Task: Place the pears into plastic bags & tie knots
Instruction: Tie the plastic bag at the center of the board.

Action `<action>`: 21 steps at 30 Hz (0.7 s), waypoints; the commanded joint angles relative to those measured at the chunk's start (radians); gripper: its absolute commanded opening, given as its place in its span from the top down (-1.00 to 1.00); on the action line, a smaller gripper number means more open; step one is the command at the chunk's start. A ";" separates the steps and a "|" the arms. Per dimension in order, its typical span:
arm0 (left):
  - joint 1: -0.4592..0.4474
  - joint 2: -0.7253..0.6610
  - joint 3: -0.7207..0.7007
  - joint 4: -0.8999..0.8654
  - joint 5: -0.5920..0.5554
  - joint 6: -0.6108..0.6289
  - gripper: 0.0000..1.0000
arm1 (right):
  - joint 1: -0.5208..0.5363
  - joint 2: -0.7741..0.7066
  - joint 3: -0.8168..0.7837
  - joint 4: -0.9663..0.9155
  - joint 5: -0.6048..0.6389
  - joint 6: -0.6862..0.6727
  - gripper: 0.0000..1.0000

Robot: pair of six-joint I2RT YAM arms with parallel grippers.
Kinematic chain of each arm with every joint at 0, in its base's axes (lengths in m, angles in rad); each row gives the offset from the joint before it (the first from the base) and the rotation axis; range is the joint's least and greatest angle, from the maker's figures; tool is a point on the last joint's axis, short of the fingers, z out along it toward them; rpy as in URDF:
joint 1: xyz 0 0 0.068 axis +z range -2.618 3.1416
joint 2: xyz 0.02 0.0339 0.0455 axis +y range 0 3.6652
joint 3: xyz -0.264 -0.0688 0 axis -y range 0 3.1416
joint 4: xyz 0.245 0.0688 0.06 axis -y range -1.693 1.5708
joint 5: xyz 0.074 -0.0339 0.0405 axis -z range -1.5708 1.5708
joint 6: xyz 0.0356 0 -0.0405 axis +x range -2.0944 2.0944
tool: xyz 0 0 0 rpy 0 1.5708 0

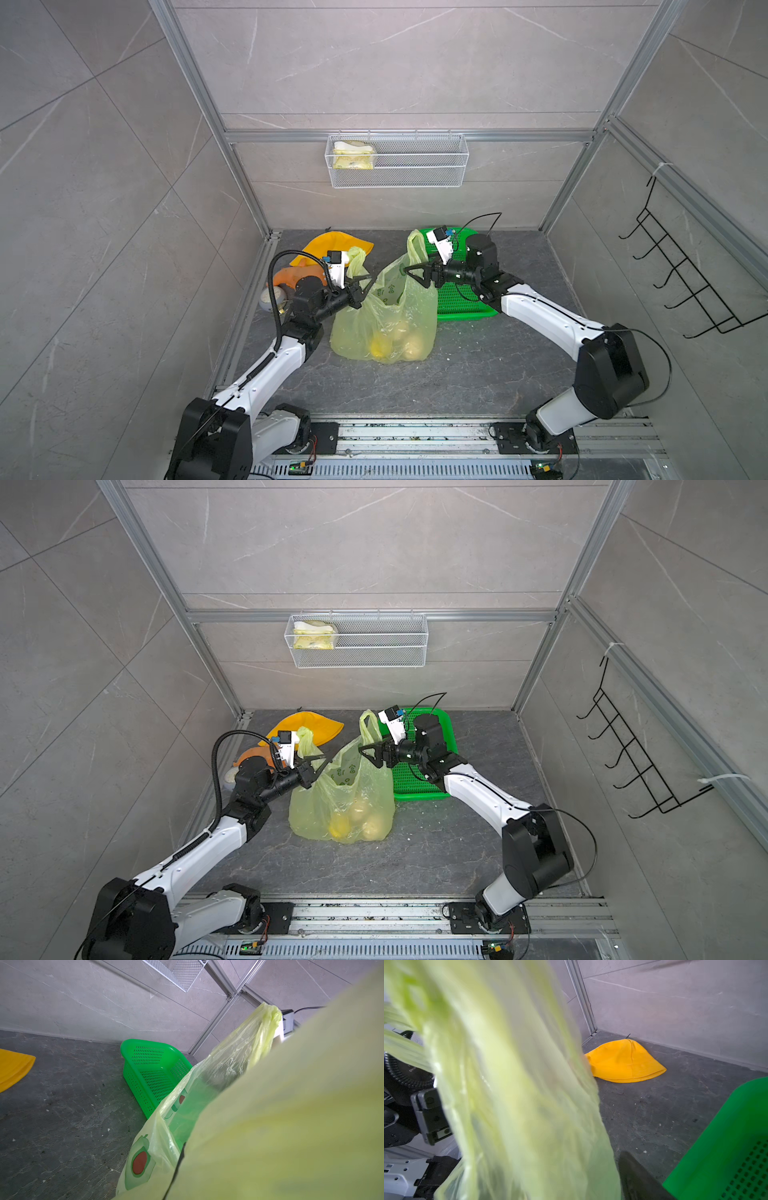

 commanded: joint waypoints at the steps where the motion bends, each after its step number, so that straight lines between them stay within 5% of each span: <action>1: 0.003 0.050 0.038 0.109 0.083 -0.061 1.00 | 0.000 0.040 0.043 0.157 -0.078 0.105 -0.50; 3: 0.003 0.081 0.049 0.130 0.101 -0.084 1.00 | -0.001 0.050 0.050 0.195 -0.112 0.143 -0.16; 5: 0.002 0.105 0.050 0.168 0.110 -0.117 1.00 | 0.000 0.054 0.054 0.228 -0.161 0.178 0.57; 7: 0.002 0.122 0.048 0.205 0.111 -0.148 1.00 | 0.000 0.044 0.047 0.241 -0.192 0.200 1.00; 11: 0.001 0.119 0.054 0.176 0.075 -0.186 1.00 | -0.001 -0.036 -0.008 0.204 -0.184 0.215 1.00; 13: 0.001 0.067 0.076 0.002 -0.040 -0.157 1.00 | 0.002 -0.112 -0.029 0.043 -0.117 0.148 1.00; 17: -0.034 0.002 0.238 -0.586 -0.438 0.034 1.00 | 0.065 -0.217 0.005 -0.367 0.233 -0.097 1.00; 21: -0.063 0.094 0.391 -0.789 -0.471 0.181 1.00 | 0.186 -0.157 0.108 -0.602 0.498 -0.328 1.00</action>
